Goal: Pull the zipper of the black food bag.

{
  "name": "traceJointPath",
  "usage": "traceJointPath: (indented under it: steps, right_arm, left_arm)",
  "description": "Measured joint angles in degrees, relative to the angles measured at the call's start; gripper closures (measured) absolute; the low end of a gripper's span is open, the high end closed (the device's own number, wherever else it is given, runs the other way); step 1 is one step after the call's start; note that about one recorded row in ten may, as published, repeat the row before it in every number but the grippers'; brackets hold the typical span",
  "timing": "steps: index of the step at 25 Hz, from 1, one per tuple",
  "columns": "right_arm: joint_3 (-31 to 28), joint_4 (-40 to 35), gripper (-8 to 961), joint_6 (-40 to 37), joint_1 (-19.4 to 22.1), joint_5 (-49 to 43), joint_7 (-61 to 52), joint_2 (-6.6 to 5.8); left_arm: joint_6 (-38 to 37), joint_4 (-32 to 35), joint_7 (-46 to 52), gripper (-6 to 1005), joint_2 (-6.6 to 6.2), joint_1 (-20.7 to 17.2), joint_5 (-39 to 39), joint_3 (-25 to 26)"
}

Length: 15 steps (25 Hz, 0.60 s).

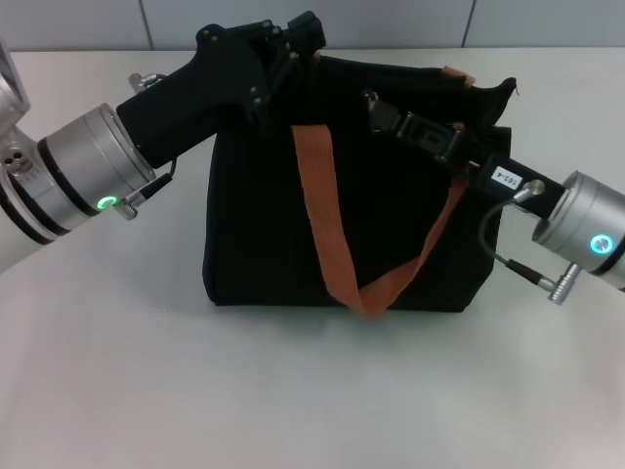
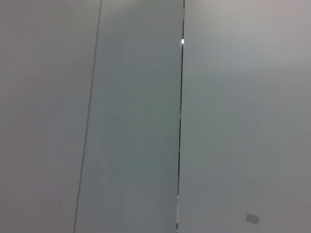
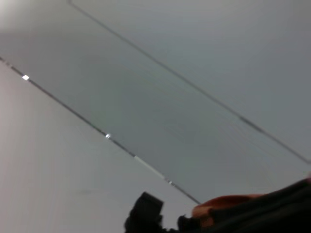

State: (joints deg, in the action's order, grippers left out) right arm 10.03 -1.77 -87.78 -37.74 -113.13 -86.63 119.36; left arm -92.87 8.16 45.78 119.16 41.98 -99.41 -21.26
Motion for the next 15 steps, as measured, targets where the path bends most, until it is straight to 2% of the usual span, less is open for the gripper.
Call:
traceJointPath:
  steps: [15]
  right_arm:
    - [-7.47, -4.64, 954, -1.25, 6.98, 0.02, -1.55, -0.15]
  left_arm:
    - [0.22, 0.84, -0.02, 905, -0.42, -1.9, 4.21, -0.01]
